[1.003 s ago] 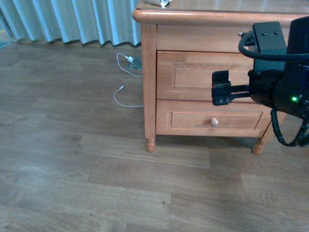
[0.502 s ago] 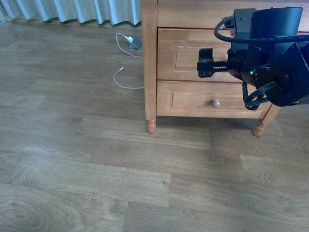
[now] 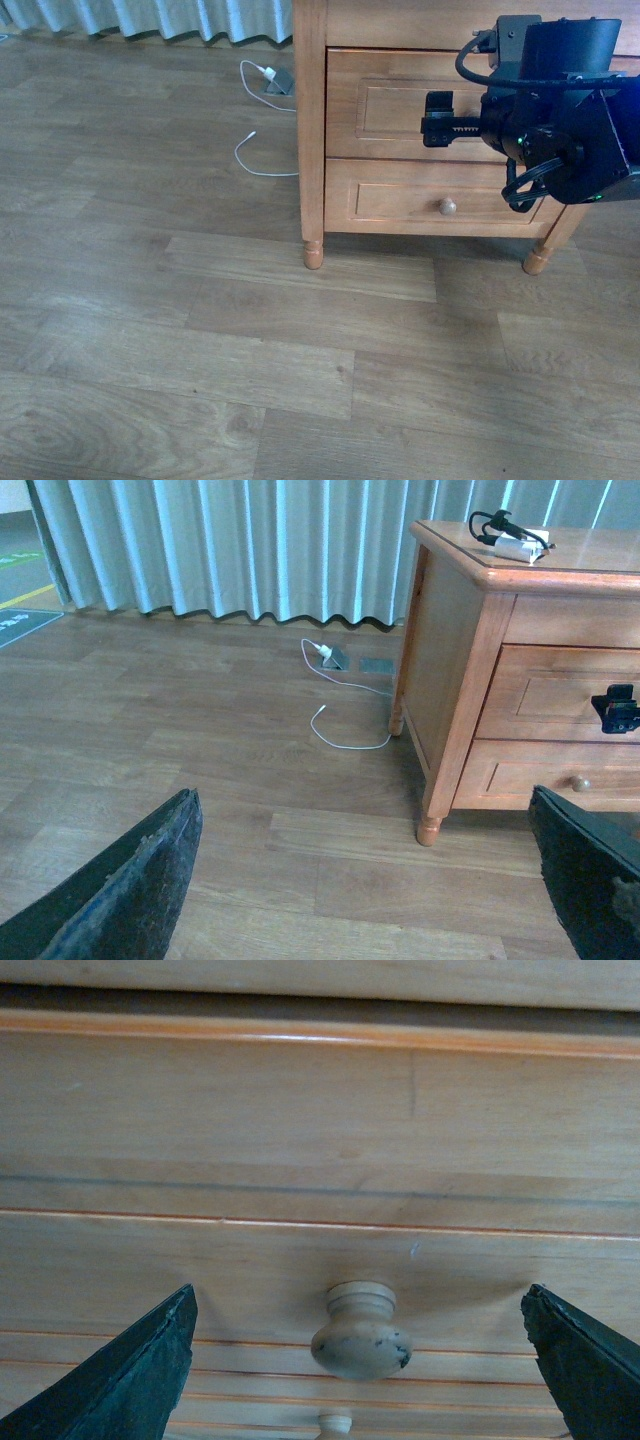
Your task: Put charger into drawer
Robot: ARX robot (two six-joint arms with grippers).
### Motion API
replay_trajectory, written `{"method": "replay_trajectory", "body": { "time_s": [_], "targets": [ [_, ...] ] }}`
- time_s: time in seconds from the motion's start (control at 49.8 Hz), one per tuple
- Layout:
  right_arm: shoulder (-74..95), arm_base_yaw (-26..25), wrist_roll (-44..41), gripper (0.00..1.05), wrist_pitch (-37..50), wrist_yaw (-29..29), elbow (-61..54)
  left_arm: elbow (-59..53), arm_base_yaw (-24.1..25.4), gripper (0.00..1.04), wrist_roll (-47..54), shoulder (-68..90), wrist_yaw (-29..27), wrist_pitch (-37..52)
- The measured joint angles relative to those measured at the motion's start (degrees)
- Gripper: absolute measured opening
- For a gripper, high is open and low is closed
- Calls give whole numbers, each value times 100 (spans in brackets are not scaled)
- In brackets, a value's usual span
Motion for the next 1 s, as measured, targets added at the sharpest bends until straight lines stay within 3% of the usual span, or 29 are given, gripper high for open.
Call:
{"method": "replay_trajectory", "body": {
  "time_s": [0.522,0.662,0.763,0.803,1.003],
  "targets": [
    [79,4,2,97,22,-24,39,0,0,99,0,0,0,0],
    [79,7,-7,79,15,-48,39,0,0,99,0,0,0,0],
    [79,17,-9,90,15,-81,39,0,0,99,0,0,0,0],
    [79,26,-2,90,15,-70,39,0,0,99,0,0,0,0],
    [79,35,-20,52,0,-85,39,0,0,99,0,0,0,0]
  ]
}}
